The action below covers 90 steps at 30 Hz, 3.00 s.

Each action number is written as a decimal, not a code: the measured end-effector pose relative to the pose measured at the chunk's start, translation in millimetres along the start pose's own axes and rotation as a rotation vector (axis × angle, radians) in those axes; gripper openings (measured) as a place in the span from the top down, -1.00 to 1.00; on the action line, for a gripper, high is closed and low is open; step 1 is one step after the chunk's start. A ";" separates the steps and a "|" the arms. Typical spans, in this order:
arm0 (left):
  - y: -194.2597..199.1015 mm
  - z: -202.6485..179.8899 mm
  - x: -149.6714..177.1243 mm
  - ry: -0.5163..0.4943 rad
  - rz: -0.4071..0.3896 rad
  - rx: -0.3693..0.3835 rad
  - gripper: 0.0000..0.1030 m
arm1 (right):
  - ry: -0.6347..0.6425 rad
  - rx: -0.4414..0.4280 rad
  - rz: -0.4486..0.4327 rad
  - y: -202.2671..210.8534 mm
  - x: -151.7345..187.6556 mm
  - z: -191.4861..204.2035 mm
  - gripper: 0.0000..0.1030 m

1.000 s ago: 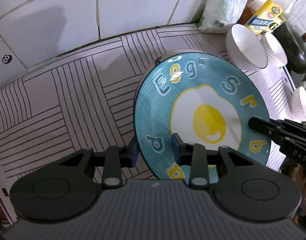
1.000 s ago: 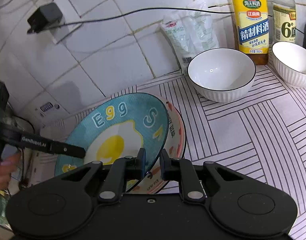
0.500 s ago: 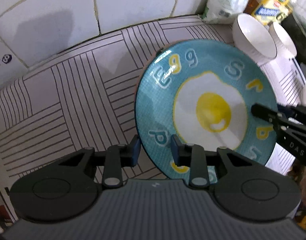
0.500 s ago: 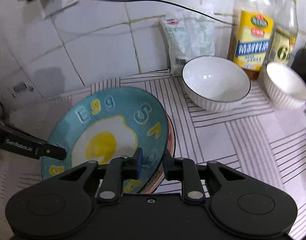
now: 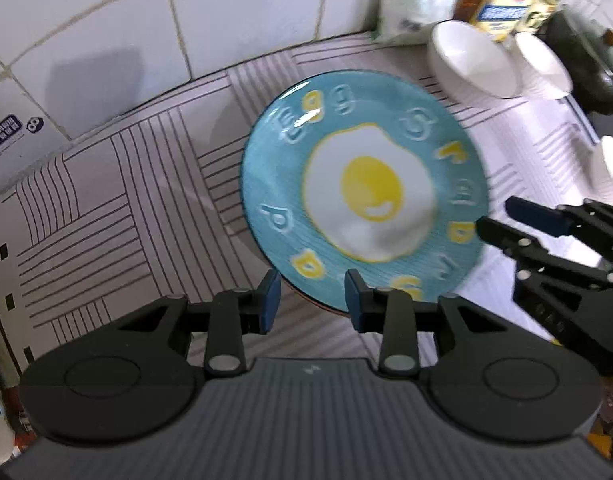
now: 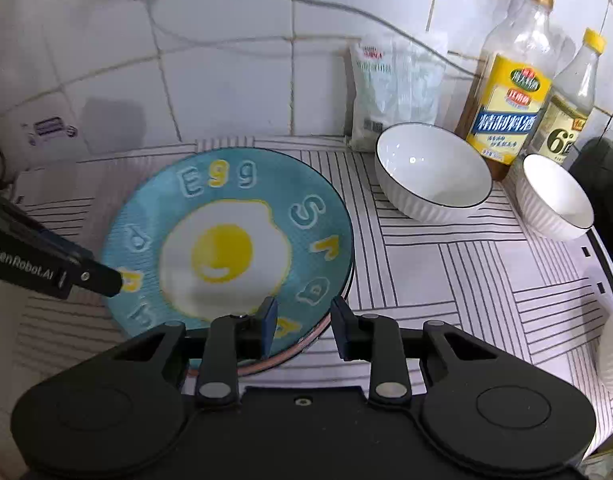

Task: Organize plates and bowls
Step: 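Lower the egg plate onto the plate stack and open both grippers, then move both grippers toward the white bowl beside the stove, then close the left gripper on the rim of the white bowl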

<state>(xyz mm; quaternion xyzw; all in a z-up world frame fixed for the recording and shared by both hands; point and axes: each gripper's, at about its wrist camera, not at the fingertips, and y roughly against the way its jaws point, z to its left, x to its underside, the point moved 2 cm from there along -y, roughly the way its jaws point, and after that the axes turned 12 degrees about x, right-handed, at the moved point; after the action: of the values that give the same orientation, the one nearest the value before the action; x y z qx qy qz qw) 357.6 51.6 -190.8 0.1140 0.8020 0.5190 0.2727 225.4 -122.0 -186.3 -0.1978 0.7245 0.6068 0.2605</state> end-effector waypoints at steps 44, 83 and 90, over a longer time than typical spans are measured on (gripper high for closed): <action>13.5 -300.8 4.6 -0.215 -0.083 -0.106 -0.77 | 0.041 -0.079 -0.216 100.6 93.0 -279.1 -0.84; -211.3 -374.4 -55.1 0.014 -0.149 0.117 0.69 | -0.024 -0.070 -0.314 -76.3 148.7 -324.8 -0.83; -173.1 -364.3 -40.2 0.024 -0.175 0.097 0.67 | 0.021 -0.112 -0.354 -49.0 139.9 -304.4 -0.83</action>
<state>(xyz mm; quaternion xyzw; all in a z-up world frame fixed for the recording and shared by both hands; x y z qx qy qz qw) 205.6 -323.1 -219.0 0.0502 0.8363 0.4552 0.3016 103.1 -426.0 -271.7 -0.3428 0.6461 0.5887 0.3442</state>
